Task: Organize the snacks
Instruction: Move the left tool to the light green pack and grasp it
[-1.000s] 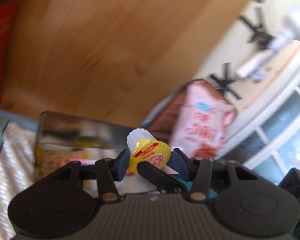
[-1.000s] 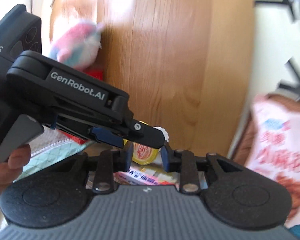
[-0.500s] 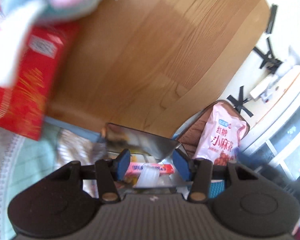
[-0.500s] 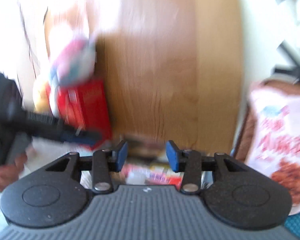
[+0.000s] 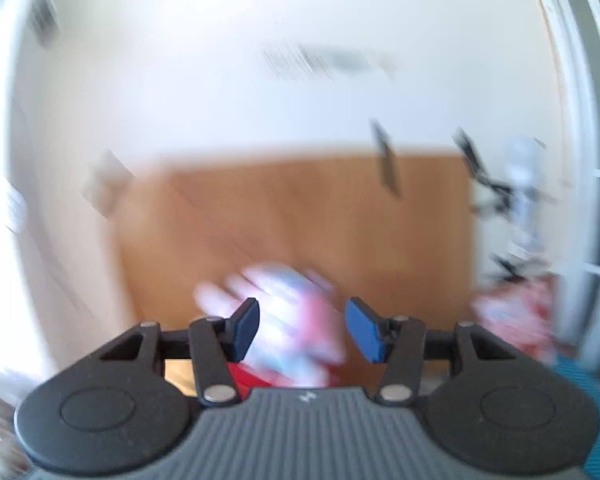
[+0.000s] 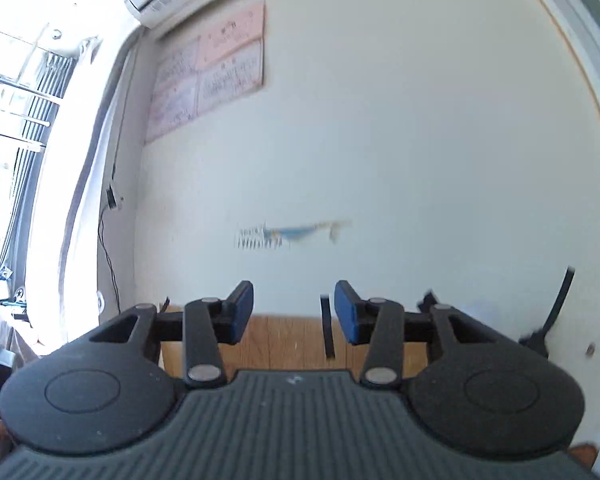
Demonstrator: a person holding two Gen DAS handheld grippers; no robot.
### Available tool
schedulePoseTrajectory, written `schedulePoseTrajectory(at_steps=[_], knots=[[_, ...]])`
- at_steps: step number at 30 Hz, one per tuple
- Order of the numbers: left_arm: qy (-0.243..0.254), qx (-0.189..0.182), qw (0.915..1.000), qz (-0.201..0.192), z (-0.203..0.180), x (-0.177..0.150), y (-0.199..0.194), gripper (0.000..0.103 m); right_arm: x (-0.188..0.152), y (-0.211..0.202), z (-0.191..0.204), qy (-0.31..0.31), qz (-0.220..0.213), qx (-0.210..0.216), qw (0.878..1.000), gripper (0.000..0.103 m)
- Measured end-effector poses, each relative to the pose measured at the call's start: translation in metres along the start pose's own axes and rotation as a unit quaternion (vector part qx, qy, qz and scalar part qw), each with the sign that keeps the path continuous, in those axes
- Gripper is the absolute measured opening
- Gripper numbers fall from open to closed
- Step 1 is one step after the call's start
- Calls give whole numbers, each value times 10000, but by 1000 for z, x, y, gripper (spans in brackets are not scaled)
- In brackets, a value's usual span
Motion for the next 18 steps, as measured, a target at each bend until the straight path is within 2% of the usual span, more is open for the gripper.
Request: schedulePoseTrajectory(at_steps=[2,4,5,7,8,9,10,11,12,13,15,16,17,18], knots=[[-1,492,9984,-280,31,21,-35,52,16,-15,11,-99,-350,133,9993,50],[-12,731,9967,-344,51,17,-55,55,3,-20,15,-96,-484,349,9982,57],[32,895,9956,-287,56,6,-56,55,-16,-16,14,-13,-409,435,9982,61],[182,1060,9942,54,54,-34,-40,56,-74,-2,10,415,78,712,9966,62],[178,951,9948,310,48,-60,-28,56,-109,4,12,656,424,859,9932,62],[82,659,9960,599,36,-90,-13,56,-151,12,16,861,837,981,9879,62],[-132,226,9953,930,22,-123,3,56,-199,25,21,1008,1296,1079,9805,62],[-416,-220,9907,1276,4,-157,17,56,-248,31,28,1101,1772,1119,9716,62],[-753,-645,9814,1641,-15,-192,33,55,-295,39,35,1166,2268,1186,9596,61],[-1099,-1065,9679,1996,-35,-225,47,52,-342,45,39,1264,2755,1221,9451,60],[-1783,-1772,9347,2514,-72,-278,70,51,-427,54,38,1537,3643,1121,9116,60],[-2088,-2070,9181,2658,-88,-297,80,51,-460,55,34,1599,3962,1074,8977,59],[-2305,-2287,9053,2739,-102,-311,87,51,-474,57,31,1572,4133,1027,8910,57],[-2461,-2424,8959,2795,-113,-321,94,51,-490,58,25,1542,4238,952,8874,57]])
Point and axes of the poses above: each gripper's, at about its wrist camera, not at the fingertips, and y roughly the way its jaws point, z to its left, x to its top, the point moved 4 cm from there along y, roughly the way its jaws point, and after that the axes turned 7 degrees about x, right-handed, at the moved point
